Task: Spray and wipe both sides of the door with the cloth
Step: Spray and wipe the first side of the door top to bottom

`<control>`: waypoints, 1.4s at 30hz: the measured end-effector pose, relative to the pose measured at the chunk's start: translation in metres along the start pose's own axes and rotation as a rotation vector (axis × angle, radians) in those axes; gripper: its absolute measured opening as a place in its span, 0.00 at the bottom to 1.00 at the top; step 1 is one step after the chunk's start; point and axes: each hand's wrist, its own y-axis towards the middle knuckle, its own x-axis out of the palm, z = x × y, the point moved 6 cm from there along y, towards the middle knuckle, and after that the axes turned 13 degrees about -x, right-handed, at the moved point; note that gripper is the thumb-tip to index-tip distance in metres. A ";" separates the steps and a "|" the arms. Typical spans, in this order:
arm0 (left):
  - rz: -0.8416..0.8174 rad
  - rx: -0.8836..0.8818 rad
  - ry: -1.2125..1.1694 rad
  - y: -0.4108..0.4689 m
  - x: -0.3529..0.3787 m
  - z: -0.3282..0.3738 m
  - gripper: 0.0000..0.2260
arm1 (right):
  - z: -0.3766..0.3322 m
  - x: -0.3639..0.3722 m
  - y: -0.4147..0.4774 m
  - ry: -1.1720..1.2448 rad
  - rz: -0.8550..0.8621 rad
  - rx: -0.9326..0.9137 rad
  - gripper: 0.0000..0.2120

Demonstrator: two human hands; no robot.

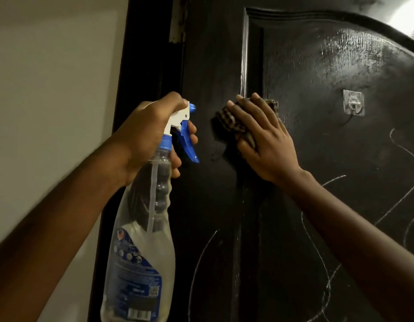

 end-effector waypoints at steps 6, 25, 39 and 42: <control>-0.013 -0.024 0.033 -0.010 0.019 -0.014 0.23 | 0.006 -0.012 -0.032 0.357 0.521 0.439 0.30; -0.084 -0.126 0.007 0.003 0.122 -0.014 0.20 | 0.086 -0.048 -0.083 0.078 0.528 0.612 0.27; 0.069 -0.066 0.040 -0.009 0.103 -0.020 0.21 | 0.044 -0.013 -0.145 -0.228 -0.185 -0.116 0.33; 0.078 -0.056 0.068 -0.010 0.105 -0.017 0.21 | 0.113 -0.040 -0.107 -0.181 -0.075 0.243 0.31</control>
